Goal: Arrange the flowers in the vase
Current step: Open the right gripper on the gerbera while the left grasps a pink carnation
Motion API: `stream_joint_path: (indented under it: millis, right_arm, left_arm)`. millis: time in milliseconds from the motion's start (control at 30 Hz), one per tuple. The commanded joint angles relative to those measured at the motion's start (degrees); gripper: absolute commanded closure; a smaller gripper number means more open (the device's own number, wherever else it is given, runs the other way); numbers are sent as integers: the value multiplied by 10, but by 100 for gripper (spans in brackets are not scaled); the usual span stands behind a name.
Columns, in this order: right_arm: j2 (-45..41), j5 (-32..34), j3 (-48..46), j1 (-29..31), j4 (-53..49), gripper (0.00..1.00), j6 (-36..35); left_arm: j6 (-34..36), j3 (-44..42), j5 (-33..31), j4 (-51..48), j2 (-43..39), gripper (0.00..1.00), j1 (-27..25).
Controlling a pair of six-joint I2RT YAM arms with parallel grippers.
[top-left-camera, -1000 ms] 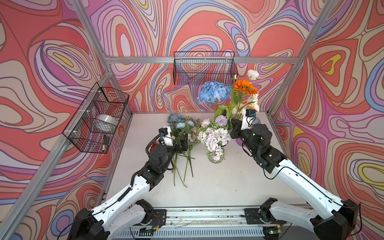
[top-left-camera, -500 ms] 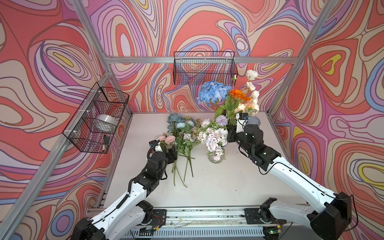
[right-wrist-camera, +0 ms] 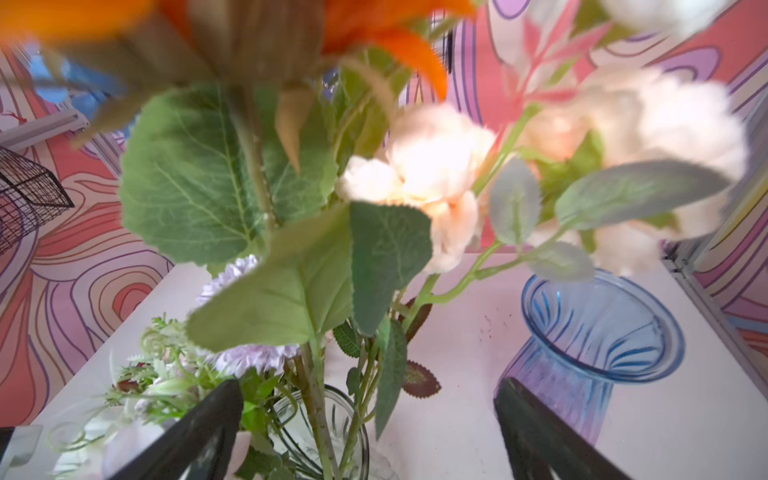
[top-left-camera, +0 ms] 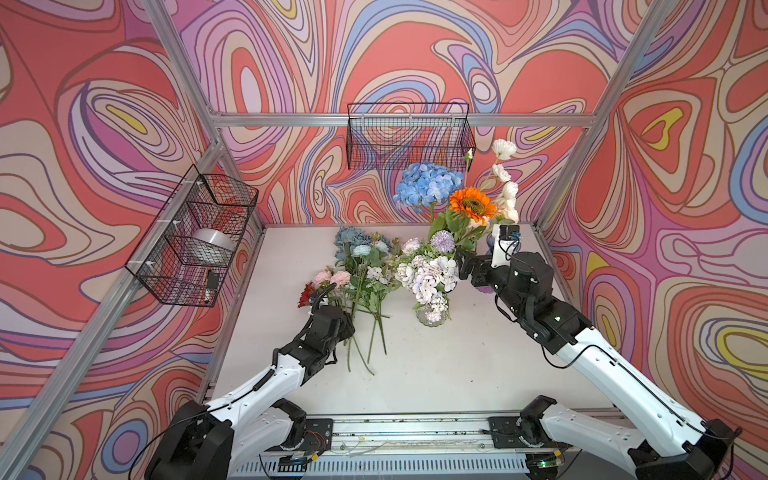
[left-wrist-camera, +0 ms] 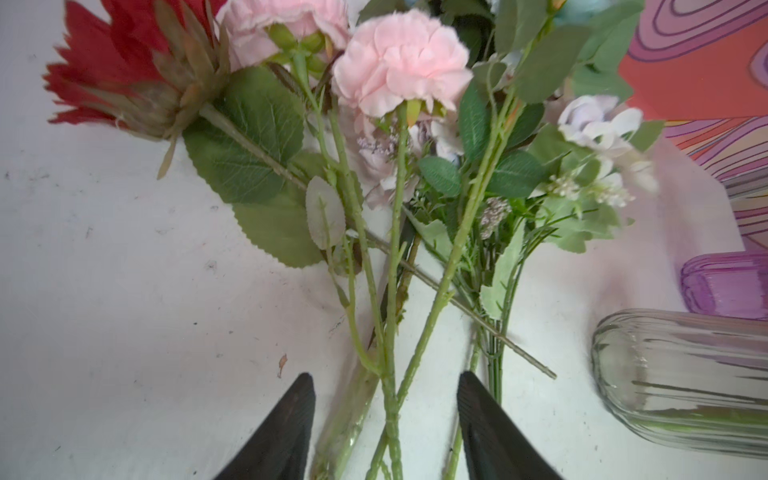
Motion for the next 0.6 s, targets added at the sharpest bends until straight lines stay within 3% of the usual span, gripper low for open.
stream_joint_path:
  millis: [0,200,567]
  right_arm:
    - [-20,29,11,-2,-12,2,-14]
    - [-32,33,-3,-1,-7,2,-10]
    - [-35,42,2,-2,-9,2,-18]
  left_arm:
    - [-21,1,1,41,28,50,4]
    - [-9,23,0,72,81,60,6]
    - [-29,46,15,125,176,65,31]
